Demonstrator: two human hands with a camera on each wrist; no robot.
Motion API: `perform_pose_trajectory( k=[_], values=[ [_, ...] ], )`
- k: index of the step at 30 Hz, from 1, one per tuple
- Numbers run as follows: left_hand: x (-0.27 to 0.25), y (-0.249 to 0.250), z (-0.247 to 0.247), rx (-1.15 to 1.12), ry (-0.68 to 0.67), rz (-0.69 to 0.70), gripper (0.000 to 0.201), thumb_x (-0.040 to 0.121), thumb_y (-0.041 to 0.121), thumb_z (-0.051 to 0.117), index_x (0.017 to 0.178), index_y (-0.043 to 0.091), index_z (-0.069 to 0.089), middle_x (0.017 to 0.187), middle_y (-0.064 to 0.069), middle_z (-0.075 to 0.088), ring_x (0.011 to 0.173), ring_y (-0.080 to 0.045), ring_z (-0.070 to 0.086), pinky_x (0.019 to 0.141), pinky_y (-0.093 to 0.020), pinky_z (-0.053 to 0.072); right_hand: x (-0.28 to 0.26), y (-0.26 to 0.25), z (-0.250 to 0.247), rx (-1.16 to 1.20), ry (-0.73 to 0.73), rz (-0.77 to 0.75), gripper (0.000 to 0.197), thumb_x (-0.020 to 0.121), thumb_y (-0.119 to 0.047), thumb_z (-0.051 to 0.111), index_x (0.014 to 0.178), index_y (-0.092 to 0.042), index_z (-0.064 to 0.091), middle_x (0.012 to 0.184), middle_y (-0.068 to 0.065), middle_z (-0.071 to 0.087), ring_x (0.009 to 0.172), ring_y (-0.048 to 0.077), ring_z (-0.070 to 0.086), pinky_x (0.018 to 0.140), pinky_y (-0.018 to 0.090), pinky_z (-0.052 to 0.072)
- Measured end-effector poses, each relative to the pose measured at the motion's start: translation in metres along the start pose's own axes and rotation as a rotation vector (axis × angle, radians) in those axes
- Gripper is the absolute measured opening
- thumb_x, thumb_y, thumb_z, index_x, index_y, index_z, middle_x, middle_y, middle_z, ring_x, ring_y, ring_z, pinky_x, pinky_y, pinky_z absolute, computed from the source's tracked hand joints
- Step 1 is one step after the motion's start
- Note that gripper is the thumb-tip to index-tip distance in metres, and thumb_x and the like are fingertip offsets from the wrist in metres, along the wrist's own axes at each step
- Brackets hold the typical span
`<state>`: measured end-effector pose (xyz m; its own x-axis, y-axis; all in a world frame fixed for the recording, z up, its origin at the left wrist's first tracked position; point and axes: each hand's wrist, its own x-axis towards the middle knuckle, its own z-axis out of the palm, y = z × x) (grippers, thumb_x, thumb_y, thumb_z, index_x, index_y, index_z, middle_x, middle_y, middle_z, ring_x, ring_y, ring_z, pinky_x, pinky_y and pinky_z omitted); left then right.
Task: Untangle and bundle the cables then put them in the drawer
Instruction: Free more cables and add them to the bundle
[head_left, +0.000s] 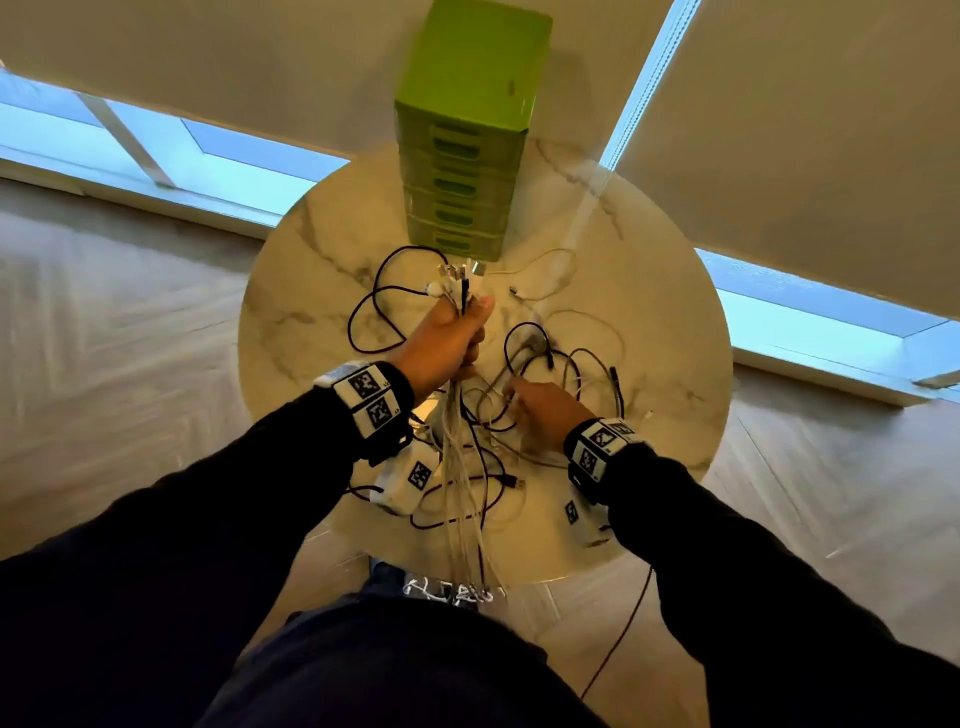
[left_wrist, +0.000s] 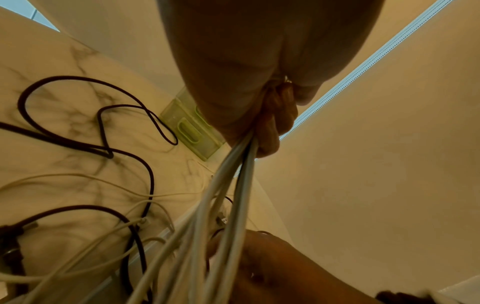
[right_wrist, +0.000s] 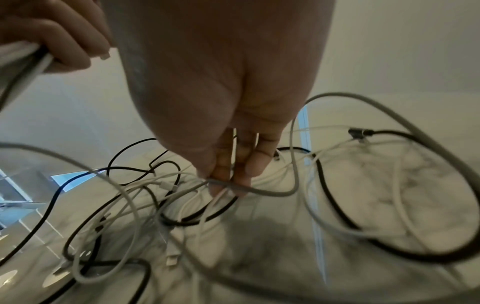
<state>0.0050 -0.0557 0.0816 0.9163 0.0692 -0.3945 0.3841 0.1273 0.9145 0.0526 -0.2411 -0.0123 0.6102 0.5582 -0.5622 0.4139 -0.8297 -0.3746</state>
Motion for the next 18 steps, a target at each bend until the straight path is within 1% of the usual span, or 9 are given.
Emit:
perform_pose_trajectory(
  k=[3,5,6,7,9,11,13,15,18],
  values=[
    [0.008,0.002,-0.002,-0.008,0.018,-0.015,0.034,0.107,0.039,0.041,0.077,0.028,0.03,0.061,0.011,0.026,0.049,-0.007,0.023,0.049,-0.022,0.03,-0.004,0.029,-0.013,-0.043,-0.064,0.003,0.035,0.103,-0.047,0.035,0.114,-0.022,0.058,0.111,0.014,0.066,0.096,0.034,0.063,0.084,0.039,0.051],
    [0.016,0.003,-0.001,-0.04,0.03,-0.024,0.034,0.108,0.036,0.041,0.077,0.027,0.03,0.063,0.008,0.025,0.05,-0.008,0.022,0.049,-0.023,0.028,-0.008,0.049,-0.026,-0.15,-0.101,0.12,0.022,0.102,-0.033,0.044,0.113,-0.026,0.062,0.118,0.01,0.064,0.102,0.031,0.062,0.084,0.034,0.048],
    [0.021,0.003,0.0,-0.043,0.037,-0.029,0.033,0.108,0.036,0.041,0.077,0.027,0.03,0.063,0.008,0.025,0.05,-0.008,0.022,0.048,-0.023,0.028,-0.009,0.055,-0.034,-0.203,-0.104,0.173,0.023,0.1,-0.026,0.046,0.115,-0.026,0.063,0.12,0.008,0.062,0.106,0.03,0.061,0.085,0.034,0.047],
    [0.026,0.004,0.002,-0.042,0.04,-0.033,0.033,0.108,0.035,0.041,0.077,0.027,0.03,0.063,0.008,0.025,0.049,-0.008,0.022,0.047,-0.022,0.028,-0.009,0.061,-0.04,-0.235,-0.065,0.199,0.025,0.099,-0.024,0.046,0.117,-0.026,0.063,0.121,0.008,0.061,0.108,0.03,0.06,0.086,0.035,0.047],
    [0.036,0.001,0.006,-0.04,0.04,-0.043,0.033,0.107,0.036,0.042,0.078,0.026,0.031,0.06,0.01,0.028,0.049,-0.008,0.024,0.046,-0.022,0.03,-0.005,0.057,-0.05,-0.221,0.125,0.155,0.026,0.099,-0.024,0.046,0.12,-0.02,0.06,0.119,0.009,0.059,0.106,0.032,0.06,0.087,0.039,0.049],
    [0.043,-0.002,0.01,-0.04,0.041,-0.06,0.032,0.107,0.037,0.042,0.078,0.026,0.033,0.06,0.011,0.029,0.049,-0.008,0.025,0.046,-0.023,0.03,0.0,0.036,-0.051,-0.115,0.223,0.06,0.02,0.1,-0.027,0.045,0.108,-0.014,0.058,0.112,0.012,0.059,0.1,0.033,0.059,0.084,0.042,0.049],
    [0.05,-0.006,0.012,-0.043,0.044,-0.077,0.033,0.107,0.036,0.043,0.077,0.026,0.033,0.06,0.009,0.028,0.048,-0.008,0.025,0.046,-0.023,0.029,0.009,0.012,-0.043,-0.069,0.116,0.024,0.02,0.1,-0.03,0.045,0.089,-0.016,0.054,0.104,0.013,0.063,0.094,0.033,0.061,0.075,0.039,0.048],
    [0.055,-0.008,0.013,-0.045,0.045,-0.095,0.033,0.107,0.036,0.043,0.077,0.026,0.032,0.062,0.007,0.026,0.048,-0.009,0.024,0.045,-0.024,0.027,0.016,-0.006,-0.027,-0.103,-0.033,0.059,0.029,0.097,-0.041,0.048,0.082,-0.018,0.054,0.1,0.012,0.067,0.088,0.031,0.062,0.069,0.035,0.045],
    [0.059,-0.011,0.009,-0.051,0.044,-0.115,0.033,0.107,0.037,0.043,0.078,0.026,0.034,0.062,0.007,0.026,0.05,-0.009,0.023,0.045,-0.024,0.028,0.023,-0.016,-0.003,-0.131,-0.088,0.158,0.037,0.093,-0.051,0.053,0.097,-0.016,0.064,0.106,0.01,0.065,0.091,0.03,0.064,0.07,0.033,0.048]
  ],
)
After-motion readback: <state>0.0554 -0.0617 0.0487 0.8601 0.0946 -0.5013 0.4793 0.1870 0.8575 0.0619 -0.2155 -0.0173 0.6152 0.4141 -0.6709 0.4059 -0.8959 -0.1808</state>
